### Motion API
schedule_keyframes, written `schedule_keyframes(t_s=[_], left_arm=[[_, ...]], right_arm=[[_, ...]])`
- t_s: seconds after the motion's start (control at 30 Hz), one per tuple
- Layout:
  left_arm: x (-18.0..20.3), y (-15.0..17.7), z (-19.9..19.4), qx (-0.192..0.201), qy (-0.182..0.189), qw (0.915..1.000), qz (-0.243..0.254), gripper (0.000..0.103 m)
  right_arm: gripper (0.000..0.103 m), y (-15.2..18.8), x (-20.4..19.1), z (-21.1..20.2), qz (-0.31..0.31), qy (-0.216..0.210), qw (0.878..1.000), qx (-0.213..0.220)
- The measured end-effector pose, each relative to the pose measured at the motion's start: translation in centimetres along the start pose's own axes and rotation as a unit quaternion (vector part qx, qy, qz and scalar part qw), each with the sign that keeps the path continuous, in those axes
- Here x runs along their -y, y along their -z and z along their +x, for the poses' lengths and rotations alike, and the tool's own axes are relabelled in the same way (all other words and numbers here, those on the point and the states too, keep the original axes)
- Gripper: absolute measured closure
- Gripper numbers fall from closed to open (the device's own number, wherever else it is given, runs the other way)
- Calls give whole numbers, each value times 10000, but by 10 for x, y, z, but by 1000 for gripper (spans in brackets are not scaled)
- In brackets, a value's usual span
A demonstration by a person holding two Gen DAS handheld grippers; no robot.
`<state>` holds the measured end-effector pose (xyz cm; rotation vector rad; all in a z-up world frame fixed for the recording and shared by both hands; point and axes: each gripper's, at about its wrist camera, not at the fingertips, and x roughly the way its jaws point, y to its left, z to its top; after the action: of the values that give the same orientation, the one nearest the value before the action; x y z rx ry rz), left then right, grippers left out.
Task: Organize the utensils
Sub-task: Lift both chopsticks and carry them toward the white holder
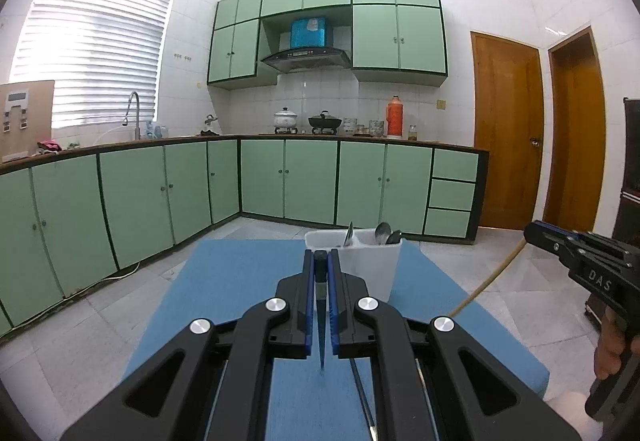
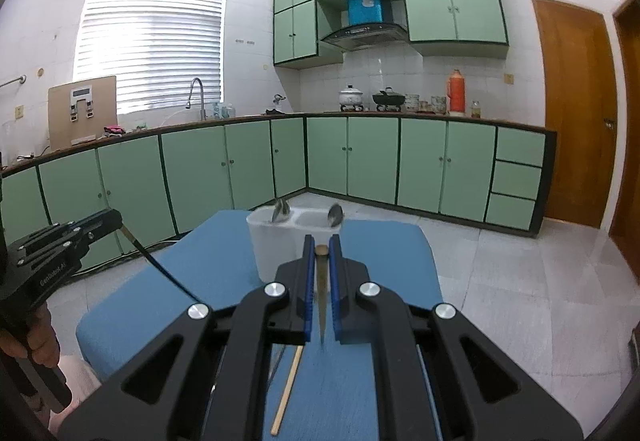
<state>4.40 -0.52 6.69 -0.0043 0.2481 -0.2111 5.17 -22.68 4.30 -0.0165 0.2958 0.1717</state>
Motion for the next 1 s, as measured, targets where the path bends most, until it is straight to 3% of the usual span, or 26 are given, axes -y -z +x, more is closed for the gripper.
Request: schedule_keyframes(t_s=[0.4, 0.6, 1.0], left_arm=[[-6, -34, 10, 147, 184, 9997, -50, 97], [-9, -55, 16, 323, 203, 9992, -113, 97], [-3, -131, 54, 987, 184, 9949, -78, 97]], right_arm=[[97, -45, 4, 22, -149, -359, 9992, -128], [97, -79, 5, 24, -211, -460, 9987, 112], [97, -154, 22, 56, -68, -464, 9970, 618]])
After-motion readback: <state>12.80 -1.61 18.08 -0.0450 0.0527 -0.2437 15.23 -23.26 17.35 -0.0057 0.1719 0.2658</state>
